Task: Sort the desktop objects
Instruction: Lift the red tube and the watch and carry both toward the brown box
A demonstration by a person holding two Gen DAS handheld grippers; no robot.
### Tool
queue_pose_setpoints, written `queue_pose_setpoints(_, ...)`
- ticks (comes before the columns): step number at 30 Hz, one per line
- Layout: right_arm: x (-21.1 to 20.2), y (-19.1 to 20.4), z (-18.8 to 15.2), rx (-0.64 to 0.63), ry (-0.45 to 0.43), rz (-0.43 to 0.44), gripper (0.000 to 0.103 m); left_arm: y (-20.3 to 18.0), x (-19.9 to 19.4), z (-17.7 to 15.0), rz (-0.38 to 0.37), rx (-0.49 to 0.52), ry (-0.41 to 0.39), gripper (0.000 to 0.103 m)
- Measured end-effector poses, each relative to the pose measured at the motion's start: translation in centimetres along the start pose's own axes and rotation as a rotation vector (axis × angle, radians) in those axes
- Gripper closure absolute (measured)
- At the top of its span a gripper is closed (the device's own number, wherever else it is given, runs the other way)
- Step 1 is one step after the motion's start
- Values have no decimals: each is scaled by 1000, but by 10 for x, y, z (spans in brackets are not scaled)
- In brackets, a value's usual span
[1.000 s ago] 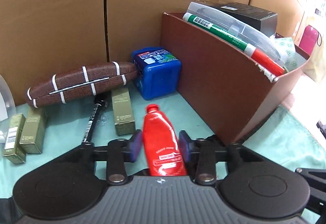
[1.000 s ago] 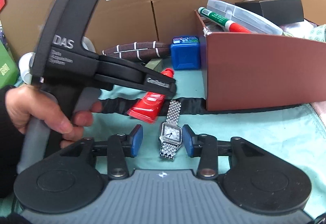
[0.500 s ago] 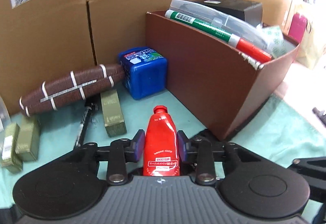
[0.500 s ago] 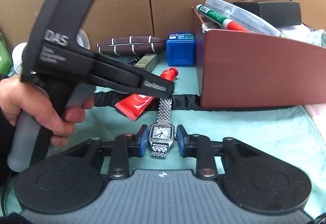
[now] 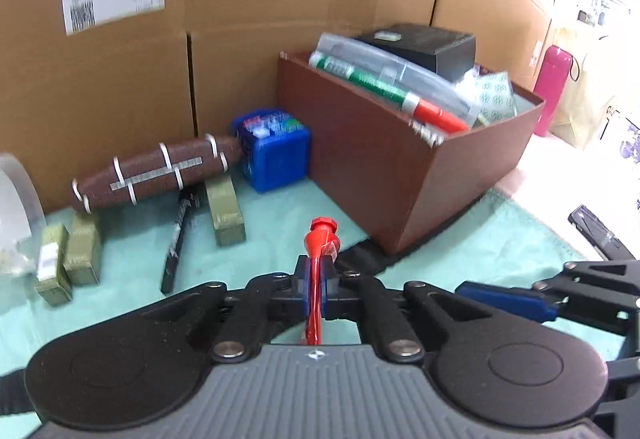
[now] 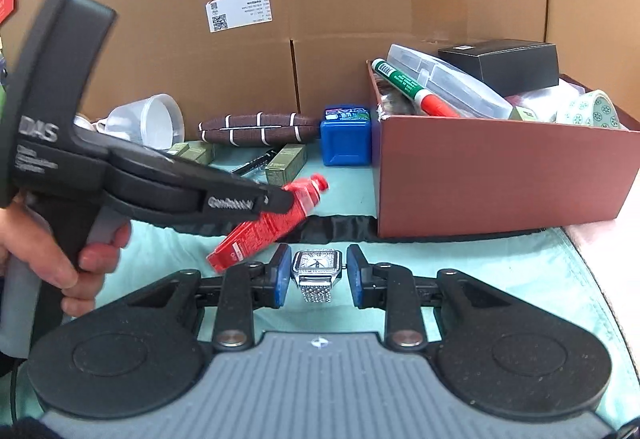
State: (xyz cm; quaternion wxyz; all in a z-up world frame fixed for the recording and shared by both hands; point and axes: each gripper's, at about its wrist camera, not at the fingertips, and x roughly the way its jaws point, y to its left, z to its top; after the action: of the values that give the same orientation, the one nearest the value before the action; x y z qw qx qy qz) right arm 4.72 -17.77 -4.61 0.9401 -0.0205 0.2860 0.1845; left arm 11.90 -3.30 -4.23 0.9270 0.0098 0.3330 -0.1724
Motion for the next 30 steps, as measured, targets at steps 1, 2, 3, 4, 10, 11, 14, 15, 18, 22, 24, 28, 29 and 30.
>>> queue_pose_setpoints(1,-1,0,-1,0,2,1,74,0,4,-3,1,-3,16,101)
queue_pose_setpoints(2,-2,0,-1,0,6,2,74,-1,6,-5,4,3,29,101)
queue_pose_setpoints(3,-2,0,-2,2,9,1,74,-2,8,-8,3,11,39,98)
queue_pose_setpoints(4,-1,-1,-3,6,13,1,74,-2,11,-11,4,13,50,94)
queue_pose_setpoints(10,11,-8,-14,37,59,-8,74,-1,12,-15,5,15,52,92)
queue_pose_setpoints(11,14,-9,-15,42,66,-7,74,-1,12,-15,6,15,49,92)
queue_pose_setpoints(14,22,-8,-18,29,98,-6,74,-1,11,-15,5,15,47,95)
queue_pose_setpoints(15,22,-6,-19,6,91,-14,74,-1,10,-15,5,14,48,95)
queue_pose_setpoints(18,22,-2,-21,-25,90,-28,74,-1,10,-16,2,10,48,96)
queue_pose_setpoints(22,20,-1,-22,-38,84,-38,75,0,3,-18,1,-21,43,96)
queue_pose_setpoints(24,15,-2,-21,-35,69,-34,75,0,-3,-19,0,-27,35,97)
queue_pose_setpoints(28,-2,0,-12,-34,13,-32,75,-1,-19,-18,-11,-38,8,97)
queue_pose_setpoints(29,-8,0,-9,-34,-5,-30,75,-2,-23,-17,-16,-39,1,97)
queue_pose_setpoints(30,-13,0,-6,-32,-20,-27,75,-3,-27,-15,-23,-39,-8,97)
